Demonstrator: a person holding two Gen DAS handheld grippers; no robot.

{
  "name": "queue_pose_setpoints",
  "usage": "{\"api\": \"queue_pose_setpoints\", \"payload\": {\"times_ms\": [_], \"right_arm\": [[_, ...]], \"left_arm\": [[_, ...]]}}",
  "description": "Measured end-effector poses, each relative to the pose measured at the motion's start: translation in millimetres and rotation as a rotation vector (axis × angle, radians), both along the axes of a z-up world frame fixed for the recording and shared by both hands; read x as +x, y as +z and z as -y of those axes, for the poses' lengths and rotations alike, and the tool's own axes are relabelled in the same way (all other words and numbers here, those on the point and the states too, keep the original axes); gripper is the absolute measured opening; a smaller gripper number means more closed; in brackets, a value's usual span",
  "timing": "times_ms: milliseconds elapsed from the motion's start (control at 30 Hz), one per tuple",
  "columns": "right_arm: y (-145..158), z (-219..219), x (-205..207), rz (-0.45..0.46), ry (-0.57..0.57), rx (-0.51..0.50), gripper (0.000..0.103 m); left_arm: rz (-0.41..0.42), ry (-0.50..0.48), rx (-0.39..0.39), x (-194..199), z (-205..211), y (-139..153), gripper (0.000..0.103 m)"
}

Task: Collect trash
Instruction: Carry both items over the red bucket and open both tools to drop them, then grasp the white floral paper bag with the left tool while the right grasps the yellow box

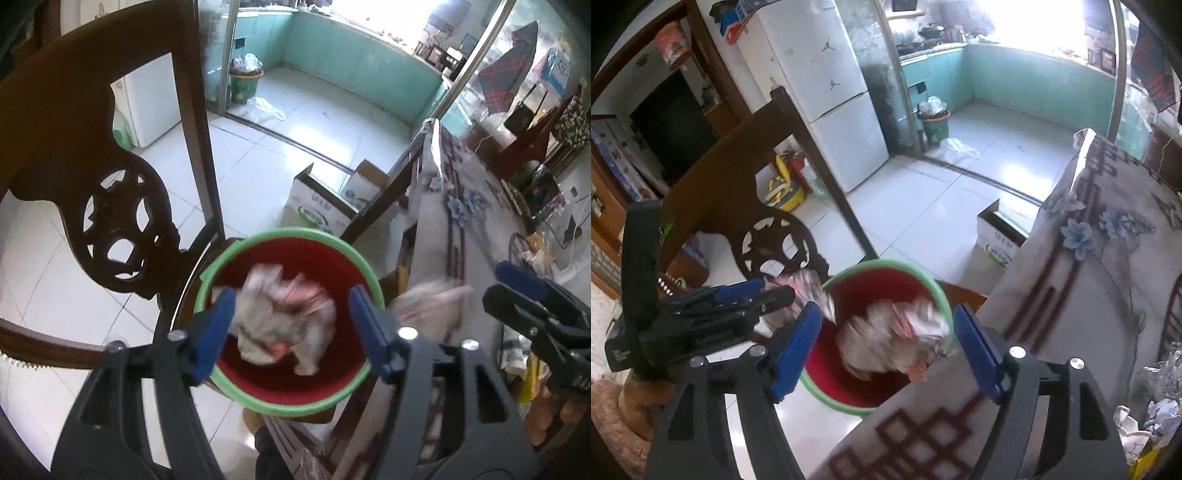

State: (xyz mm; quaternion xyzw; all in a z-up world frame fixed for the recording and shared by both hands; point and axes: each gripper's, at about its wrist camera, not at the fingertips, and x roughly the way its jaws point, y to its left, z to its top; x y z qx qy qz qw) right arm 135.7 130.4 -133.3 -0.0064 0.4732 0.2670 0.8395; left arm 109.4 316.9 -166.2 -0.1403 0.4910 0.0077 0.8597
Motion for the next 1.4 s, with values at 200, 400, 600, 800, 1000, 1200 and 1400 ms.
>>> {"api": "queue_pose_setpoints", "payload": {"times_ms": [200,400,600,800,1000,1200,1400], "right_arm": [[24.1,26.5,-12.9,0.036,-0.057,0.010,0.072],[42.9,72.5,-28.3,0.049,-0.159,0.030,0.073],[44.0,119.8,-50.2,0.045,-0.238,0.041,0.073],[44.4,178.3,-75.0,0.062,-0.263,0.006,0.073],[29.8,261.4,-97.8,0.017,-0.331,-0.006,0.073],[-1.6,337.5,-97.7,-0.043,-0.427,-0.127,0.062],[-43.4,369.3,-89.5,-0.152,-0.436,-0.150,0.068]], "left_arm": [[0.025,-0.001,-0.014,3.1,0.5,9.1,0.063],[0.072,-0.063,-0.003,4.5,31.6,26.2,0.063],[0.096,-0.165,0.019,1.2,88.4,39.1,0.064],[0.103,-0.210,0.023,-16.7,153.6,47.5,0.066],[0.081,-0.242,0.011,-41.4,223.0,40.8,0.068],[0.068,-0.269,0.013,-62.8,277.6,35.5,0.068],[0.025,-0.271,0.014,-68.2,310.1,26.2,0.069]]}}
